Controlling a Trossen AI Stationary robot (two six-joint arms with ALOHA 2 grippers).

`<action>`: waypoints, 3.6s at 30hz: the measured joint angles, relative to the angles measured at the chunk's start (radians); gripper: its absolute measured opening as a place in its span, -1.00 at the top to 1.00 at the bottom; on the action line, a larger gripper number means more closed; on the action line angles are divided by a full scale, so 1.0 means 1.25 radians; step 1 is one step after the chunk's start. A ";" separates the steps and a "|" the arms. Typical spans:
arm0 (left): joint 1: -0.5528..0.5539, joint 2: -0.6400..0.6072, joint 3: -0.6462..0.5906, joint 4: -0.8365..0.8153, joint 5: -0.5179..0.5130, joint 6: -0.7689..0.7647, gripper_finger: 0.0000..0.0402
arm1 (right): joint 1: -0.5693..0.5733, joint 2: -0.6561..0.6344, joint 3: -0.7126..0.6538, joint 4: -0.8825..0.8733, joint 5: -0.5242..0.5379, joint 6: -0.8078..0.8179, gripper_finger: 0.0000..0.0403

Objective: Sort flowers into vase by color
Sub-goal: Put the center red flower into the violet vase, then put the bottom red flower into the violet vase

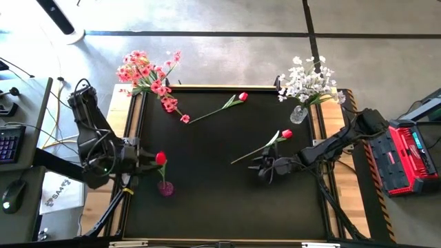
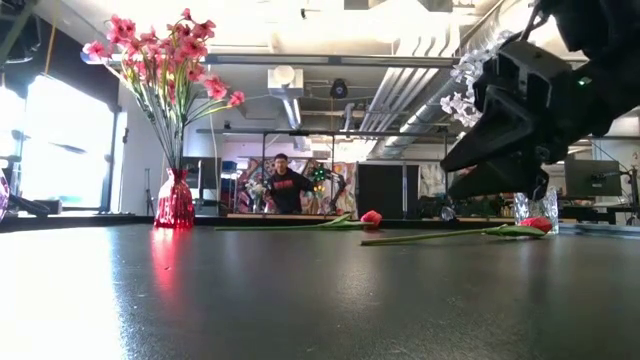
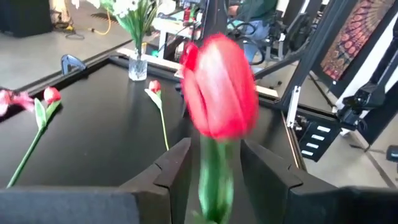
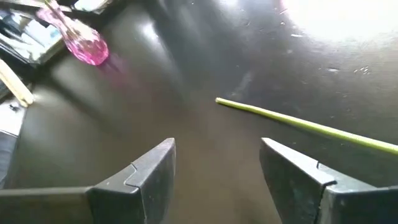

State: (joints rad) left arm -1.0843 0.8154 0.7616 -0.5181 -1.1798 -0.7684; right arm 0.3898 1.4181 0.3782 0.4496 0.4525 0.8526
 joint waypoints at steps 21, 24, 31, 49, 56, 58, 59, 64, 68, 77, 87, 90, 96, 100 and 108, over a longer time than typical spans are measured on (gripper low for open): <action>-0.002 -0.030 0.000 0.603 -0.099 0.892 0.38 | -0.184 0.000 0.238 -0.798 -0.071 -0.546 -0.09; -0.002 -0.043 0.000 0.629 -0.129 0.948 0.38 | -0.251 0.000 0.246 -0.809 -0.143 -0.650 -0.09; 0.006 -0.071 0.000 0.664 -0.157 0.977 0.36 | -0.418 0.000 0.246 -0.809 -0.252 -0.809 0.00; 0.069 -0.031 0.060 0.659 -0.155 0.987 0.07 | -0.525 -0.002 0.190 -0.755 -0.363 -0.878 0.48; 0.100 0.013 0.100 0.602 -0.153 0.970 0.06 | -0.503 0.001 0.223 -0.779 -0.433 -0.799 0.95; 0.111 0.030 0.109 0.584 -0.153 0.957 0.06 | -0.495 0.001 0.250 -0.795 -0.457 -0.758 0.95; 0.116 0.038 0.113 0.576 -0.153 0.952 0.06 | -0.492 0.001 0.265 -0.807 -0.462 -0.733 0.93; 0.131 0.071 0.131 0.573 -0.153 0.952 0.06 | -0.472 0.001 0.363 -0.858 -0.511 -0.605 0.94; 0.146 0.102 0.159 0.556 -0.132 0.972 0.06 | -0.457 0.001 0.447 -0.885 -0.590 -0.511 0.98; 0.270 0.192 0.315 0.257 0.081 0.819 0.06 | -0.397 0.000 0.626 -0.889 -0.624 -0.450 0.99; 0.529 0.319 0.416 0.049 0.461 0.693 0.06 | -0.283 0.000 0.660 -0.893 -0.461 -0.409 1.00; 0.585 0.371 0.431 0.048 0.518 0.740 0.06 | -0.260 0.000 0.654 -0.888 -0.427 -0.354 1.00; 0.650 0.498 0.441 0.050 0.537 0.898 0.06 | -0.219 0.000 0.654 -0.855 -0.366 -0.224 1.00; 0.656 0.584 0.441 0.056 0.510 1.008 0.06 | -0.211 0.000 0.654 -0.831 -0.345 -0.166 1.00; 0.647 0.707 0.442 0.183 0.304 1.208 0.06 | -0.220 0.000 0.654 -0.765 -0.320 -0.134 1.00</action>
State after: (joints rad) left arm -0.2760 1.6992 1.3140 -0.2896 -0.7997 0.7418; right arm 0.1154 1.4181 1.1954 -0.5069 0.0525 0.6846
